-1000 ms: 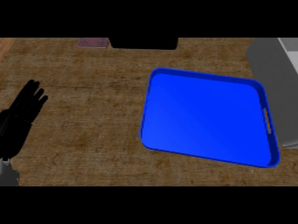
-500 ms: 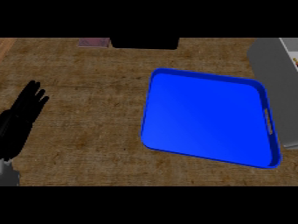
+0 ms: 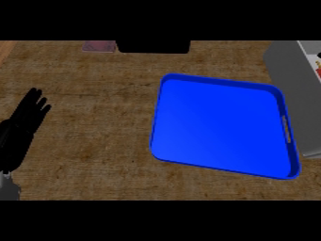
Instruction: Pick the pear from the tray and place it in the cardboard box
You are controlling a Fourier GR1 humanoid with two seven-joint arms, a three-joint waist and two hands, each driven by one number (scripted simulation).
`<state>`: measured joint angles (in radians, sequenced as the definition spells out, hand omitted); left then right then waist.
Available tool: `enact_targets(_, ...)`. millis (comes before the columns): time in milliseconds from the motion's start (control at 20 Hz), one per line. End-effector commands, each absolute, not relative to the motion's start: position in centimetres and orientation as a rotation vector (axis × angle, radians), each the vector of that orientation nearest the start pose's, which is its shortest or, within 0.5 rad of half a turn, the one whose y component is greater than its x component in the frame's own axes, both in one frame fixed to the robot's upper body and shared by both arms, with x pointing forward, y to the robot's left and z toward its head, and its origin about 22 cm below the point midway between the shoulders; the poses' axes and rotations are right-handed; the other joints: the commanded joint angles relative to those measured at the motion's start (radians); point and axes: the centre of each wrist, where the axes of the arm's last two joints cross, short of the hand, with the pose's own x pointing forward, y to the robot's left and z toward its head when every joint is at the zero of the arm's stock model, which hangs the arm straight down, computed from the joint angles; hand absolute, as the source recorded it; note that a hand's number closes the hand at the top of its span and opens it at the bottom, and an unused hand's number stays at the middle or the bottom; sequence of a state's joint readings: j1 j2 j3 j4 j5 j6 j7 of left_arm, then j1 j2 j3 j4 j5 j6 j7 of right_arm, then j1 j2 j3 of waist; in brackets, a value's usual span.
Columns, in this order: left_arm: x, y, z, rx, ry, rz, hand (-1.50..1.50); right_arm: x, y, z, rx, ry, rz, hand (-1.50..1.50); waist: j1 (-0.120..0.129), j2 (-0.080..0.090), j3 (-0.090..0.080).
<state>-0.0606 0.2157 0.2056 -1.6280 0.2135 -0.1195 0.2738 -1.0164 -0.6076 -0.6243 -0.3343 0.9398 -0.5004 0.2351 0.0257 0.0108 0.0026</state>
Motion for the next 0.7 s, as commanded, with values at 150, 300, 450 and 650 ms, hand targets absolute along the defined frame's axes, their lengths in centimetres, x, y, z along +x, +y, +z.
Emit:
enact_targets(150, 24.6, 32.0, 4.1, 0.042, -1.431, 0.055, 0.0, 40.5, -43.9, 16.3, -1.285, -1.278, -0.451, -1.5, -0.022, -0.009, -0.001)
enact_targets(300, 24.5, 32.0, 3.3, 0.07, -1.439, 0.061, 0.0, 38.4, -46.2, 15.0, -1.288, -1.265, -0.458, -1.5, -0.029, -0.011, -0.002)
enact_targets(450, 24.9, 31.9, 6.0, 0.054, -1.439, 0.061, 0.0, 35.4, -49.9, 16.4, -1.246, -1.32, -0.503, -1.5, -0.037, -0.015, -0.002)
enact_targets(650, 25.1, 31.1, 5.4, 0.068, -1.448, 0.062, 0.0, 32.9, -51.0, 15.6, -1.208, -1.334, -0.497, -1.5, -0.046, -0.018, -0.003)
